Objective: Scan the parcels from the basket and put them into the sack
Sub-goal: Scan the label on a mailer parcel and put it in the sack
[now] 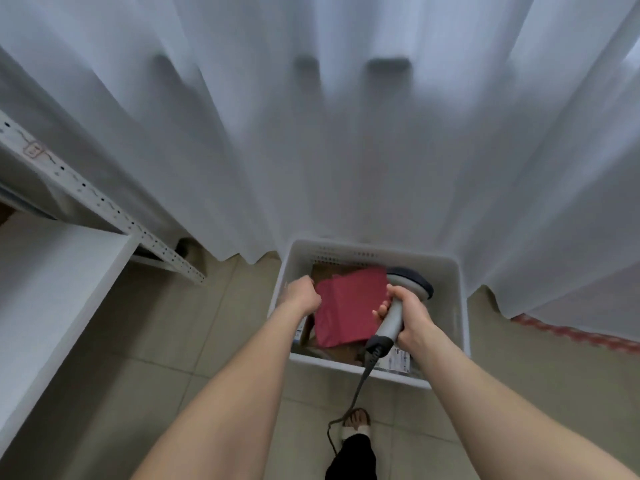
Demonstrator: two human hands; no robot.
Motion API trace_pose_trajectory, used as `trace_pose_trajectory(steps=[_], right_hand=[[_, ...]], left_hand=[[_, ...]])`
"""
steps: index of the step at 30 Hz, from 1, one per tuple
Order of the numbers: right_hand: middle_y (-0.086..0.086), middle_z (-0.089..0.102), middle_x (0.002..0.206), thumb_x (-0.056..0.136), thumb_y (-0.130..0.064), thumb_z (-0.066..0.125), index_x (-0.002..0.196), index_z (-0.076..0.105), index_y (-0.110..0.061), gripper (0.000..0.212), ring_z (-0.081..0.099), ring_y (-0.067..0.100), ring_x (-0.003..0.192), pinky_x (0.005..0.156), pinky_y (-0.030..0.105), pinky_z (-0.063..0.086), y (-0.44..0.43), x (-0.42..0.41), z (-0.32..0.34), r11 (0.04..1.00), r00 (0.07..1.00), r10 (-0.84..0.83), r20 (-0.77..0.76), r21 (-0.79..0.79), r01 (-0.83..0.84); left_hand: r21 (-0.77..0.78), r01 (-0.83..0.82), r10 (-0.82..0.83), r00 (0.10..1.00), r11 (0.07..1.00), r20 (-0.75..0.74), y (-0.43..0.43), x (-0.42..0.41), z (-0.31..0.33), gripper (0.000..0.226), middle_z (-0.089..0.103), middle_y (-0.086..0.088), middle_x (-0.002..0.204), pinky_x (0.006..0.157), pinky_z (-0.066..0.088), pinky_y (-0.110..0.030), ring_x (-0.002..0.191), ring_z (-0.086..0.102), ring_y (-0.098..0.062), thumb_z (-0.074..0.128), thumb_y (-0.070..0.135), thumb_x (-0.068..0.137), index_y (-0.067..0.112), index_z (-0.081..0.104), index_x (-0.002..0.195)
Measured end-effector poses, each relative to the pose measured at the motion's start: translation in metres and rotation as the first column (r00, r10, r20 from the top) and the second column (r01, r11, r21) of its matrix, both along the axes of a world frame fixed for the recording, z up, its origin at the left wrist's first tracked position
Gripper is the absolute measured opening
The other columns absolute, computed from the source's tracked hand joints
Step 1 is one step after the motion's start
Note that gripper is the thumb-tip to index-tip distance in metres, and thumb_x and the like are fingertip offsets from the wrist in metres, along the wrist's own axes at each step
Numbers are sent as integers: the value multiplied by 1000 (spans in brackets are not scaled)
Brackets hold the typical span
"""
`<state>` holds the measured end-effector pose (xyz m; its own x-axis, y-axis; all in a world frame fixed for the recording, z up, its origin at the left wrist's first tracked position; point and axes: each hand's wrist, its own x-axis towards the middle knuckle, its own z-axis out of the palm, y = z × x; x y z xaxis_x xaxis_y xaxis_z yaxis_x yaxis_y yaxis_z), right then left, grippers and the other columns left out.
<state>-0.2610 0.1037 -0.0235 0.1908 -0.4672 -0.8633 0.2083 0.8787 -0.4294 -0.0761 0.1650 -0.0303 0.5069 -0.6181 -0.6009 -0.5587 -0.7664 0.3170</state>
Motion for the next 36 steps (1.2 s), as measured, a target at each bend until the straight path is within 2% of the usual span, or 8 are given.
trace_pose_trajectory(steps=[6, 12, 18, 21, 23, 26, 29, 36], right_hand=[[4, 54, 61, 91, -17, 65, 78, 59, -7, 17, 56, 14, 48, 57, 31, 56, -68, 17, -82, 993, 999, -4, -33, 115, 8], [7, 57, 66, 90, -25, 68, 86, 60, -3, 23, 58, 18, 58, 48, 28, 54, -119, 16, -192, 978, 997, 22, -72, 207, -6], [17, 59, 126, 91, -30, 66, 129, 54, -3, 48, 63, 29, 103, 75, 36, 56, -161, 14, -316, 977, 991, 57, -121, 209, -31], [19, 55, 133, 93, -30, 63, 137, 48, -5, 52, 62, 28, 94, 76, 36, 54, -185, 22, -362, 983, 993, 37, -108, 185, -17], [17, 50, 139, 95, -29, 61, 140, 45, -6, 54, 59, 26, 84, 71, 34, 53, -199, 27, -386, 987, 995, 8, -97, 160, 8], [14, 50, 135, 95, -29, 61, 140, 45, -9, 52, 56, 24, 81, 73, 37, 52, -210, 29, -412, 989, 997, -13, -78, 144, 25], [11, 59, 119, 93, -31, 63, 133, 53, -10, 46, 60, 25, 87, 71, 37, 53, -207, 32, -422, 987, 999, 52, -7, 155, -50], [15, 65, 105, 93, -39, 62, 112, 61, -10, 35, 63, 32, 90, 76, 44, 54, -194, 26, -380, 973, 997, 68, 26, 219, -72]], left_hand=[[33, -89, 93, 983, 995, -159, -68, 14, -94, 43, 58, -14, 124, 84, 48, -31, 108, 58, -29, 57, 20, 87, 7, 50, 128], [68, -91, 105, 964, 994, -244, -105, 27, -211, 66, 57, -15, 125, 95, 49, -42, 113, 57, -31, 73, 17, 77, 9, 44, 135], [71, -161, 169, 977, 984, -133, -143, 45, -323, 87, 42, -20, 142, 105, 40, -43, 129, 44, -34, 76, 36, 75, 6, 33, 145], [18, -231, 232, 971, 973, -62, -162, 53, -366, 92, 32, -21, 150, 112, 31, -41, 137, 33, -33, 67, 47, 80, 7, 21, 149], [-1, -283, 283, 956, 959, -74, -171, 57, -390, 84, 37, -20, 147, 109, 34, -38, 135, 37, -33, 59, 54, 84, 7, 30, 147], [-55, -432, 411, 885, 900, -219, -179, 53, -410, 56, 61, -11, 121, 86, 45, -24, 111, 59, -26, 57, 57, 83, 12, 63, 116], [0, -581, 540, 757, 814, -369, -183, 49, -411, 27, 61, -1, 88, 51, 40, -14, 69, 57, -9, 60, 51, 86, 25, 62, 81], [225, -691, 698, 542, 687, -468, -166, 54, -368, 75, 55, -13, 131, 58, 47, -28, 92, 56, -23, 51, 65, 85, 9, 47, 135]])
